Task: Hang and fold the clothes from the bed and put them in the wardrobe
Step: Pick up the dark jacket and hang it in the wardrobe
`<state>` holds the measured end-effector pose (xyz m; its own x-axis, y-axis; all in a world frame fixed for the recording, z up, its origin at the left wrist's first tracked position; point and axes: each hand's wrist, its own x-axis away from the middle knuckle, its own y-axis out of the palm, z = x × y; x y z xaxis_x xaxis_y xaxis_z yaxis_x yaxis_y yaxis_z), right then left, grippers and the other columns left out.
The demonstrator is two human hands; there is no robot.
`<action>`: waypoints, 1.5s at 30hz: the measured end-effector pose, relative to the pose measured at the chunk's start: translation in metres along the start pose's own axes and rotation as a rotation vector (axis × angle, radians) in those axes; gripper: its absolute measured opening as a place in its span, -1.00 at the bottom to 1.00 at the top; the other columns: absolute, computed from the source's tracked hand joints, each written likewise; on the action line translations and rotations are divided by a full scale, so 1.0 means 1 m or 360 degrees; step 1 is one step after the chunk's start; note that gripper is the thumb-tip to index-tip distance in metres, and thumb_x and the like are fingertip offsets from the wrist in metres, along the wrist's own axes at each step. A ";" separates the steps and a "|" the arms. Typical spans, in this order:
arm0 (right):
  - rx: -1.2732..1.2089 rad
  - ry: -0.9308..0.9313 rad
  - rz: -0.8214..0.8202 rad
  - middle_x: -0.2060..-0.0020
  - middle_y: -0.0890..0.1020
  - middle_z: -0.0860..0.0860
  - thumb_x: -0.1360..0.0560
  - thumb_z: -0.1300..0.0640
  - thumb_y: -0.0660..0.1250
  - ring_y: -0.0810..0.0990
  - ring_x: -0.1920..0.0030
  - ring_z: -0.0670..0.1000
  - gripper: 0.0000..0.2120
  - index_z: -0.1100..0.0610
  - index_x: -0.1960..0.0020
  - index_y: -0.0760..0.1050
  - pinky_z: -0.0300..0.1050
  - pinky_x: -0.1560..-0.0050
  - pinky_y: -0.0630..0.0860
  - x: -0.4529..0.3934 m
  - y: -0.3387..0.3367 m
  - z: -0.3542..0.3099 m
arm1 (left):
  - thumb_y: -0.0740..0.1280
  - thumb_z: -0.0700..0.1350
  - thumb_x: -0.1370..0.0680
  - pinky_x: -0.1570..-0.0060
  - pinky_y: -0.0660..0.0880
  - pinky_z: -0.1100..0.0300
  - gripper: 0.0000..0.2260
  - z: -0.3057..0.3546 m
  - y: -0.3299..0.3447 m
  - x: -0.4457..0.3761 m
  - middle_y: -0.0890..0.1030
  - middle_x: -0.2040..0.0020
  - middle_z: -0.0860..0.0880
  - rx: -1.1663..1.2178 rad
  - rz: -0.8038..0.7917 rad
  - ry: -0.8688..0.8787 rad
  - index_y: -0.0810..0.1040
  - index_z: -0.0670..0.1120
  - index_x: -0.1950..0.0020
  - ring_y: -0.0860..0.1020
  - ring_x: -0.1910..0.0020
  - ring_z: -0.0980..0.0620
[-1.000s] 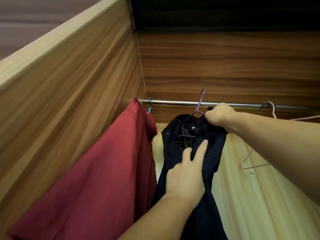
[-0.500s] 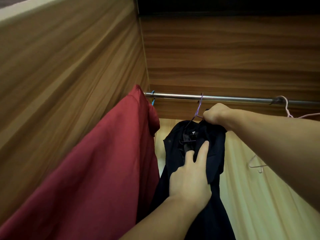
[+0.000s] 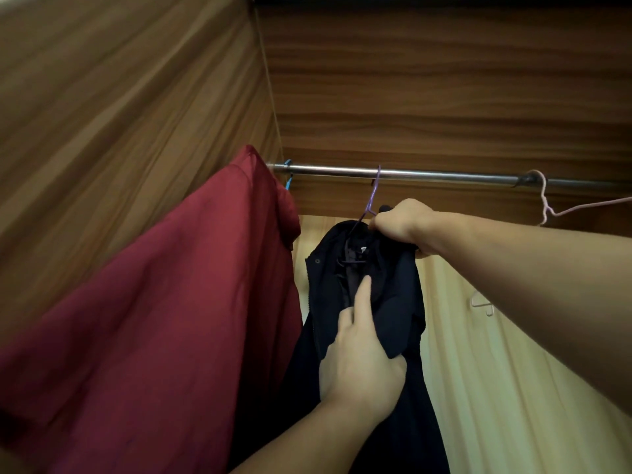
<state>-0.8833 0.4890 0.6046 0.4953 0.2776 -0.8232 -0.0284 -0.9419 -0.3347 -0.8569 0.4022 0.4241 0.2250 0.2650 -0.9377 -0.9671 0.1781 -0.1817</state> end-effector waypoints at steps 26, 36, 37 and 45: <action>-0.0644 0.0208 -0.0165 -0.24 0.48 -0.13 -0.27 -0.31 0.45 0.53 -0.16 -0.04 -0.11 -0.13 -0.46 0.12 -0.04 -0.16 0.49 0.245 -0.025 0.149 | 0.57 0.01 -0.32 -0.03 0.28 0.26 0.08 0.043 -0.014 0.186 0.20 -0.49 0.03 0.0256 -0.0377 -0.0452 -0.18 0.26 -0.55 0.31 -0.26 0.14; -0.0057 0.0916 -0.0513 -0.33 0.40 -0.12 -0.37 -0.29 0.41 0.45 -0.25 0.08 -0.14 -0.22 -0.50 -0.01 0.15 -0.11 0.49 0.414 -0.045 0.145 | 0.52 -0.05 -0.39 -0.03 0.41 0.26 0.04 0.041 -0.065 0.316 0.09 -0.54 0.06 0.0364 -0.0817 -0.0409 -0.22 0.33 -0.52 0.42 -0.27 0.06; 0.0006 0.0931 -0.0570 -0.36 0.39 -0.10 -0.39 -0.27 0.41 0.43 -0.29 0.08 -0.13 -0.21 -0.51 -0.02 0.13 -0.12 0.48 0.427 -0.047 0.140 | 0.52 -0.05 -0.39 -0.02 0.44 0.21 0.04 0.043 -0.074 0.327 0.08 -0.54 0.08 0.0317 -0.0869 -0.0379 -0.23 0.33 -0.51 0.43 -0.26 0.04; 0.0541 0.0711 -0.0762 -0.49 0.16 0.06 -0.46 -0.17 0.40 0.31 -0.43 0.16 -0.16 -0.17 -0.54 -0.05 0.08 -0.38 0.31 0.504 -0.103 0.095 | 0.40 0.02 -0.47 -0.04 0.49 0.12 -0.10 0.078 -0.129 0.366 0.01 -0.57 0.10 0.0069 -0.1006 -0.0095 -0.23 0.31 -0.52 0.34 -0.38 -0.05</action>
<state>-0.7136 0.7441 0.1804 0.8253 0.4719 -0.3102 0.0481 -0.6061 -0.7939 -0.6404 0.5496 0.1274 0.7583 0.1483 -0.6348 -0.6399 0.3551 -0.6815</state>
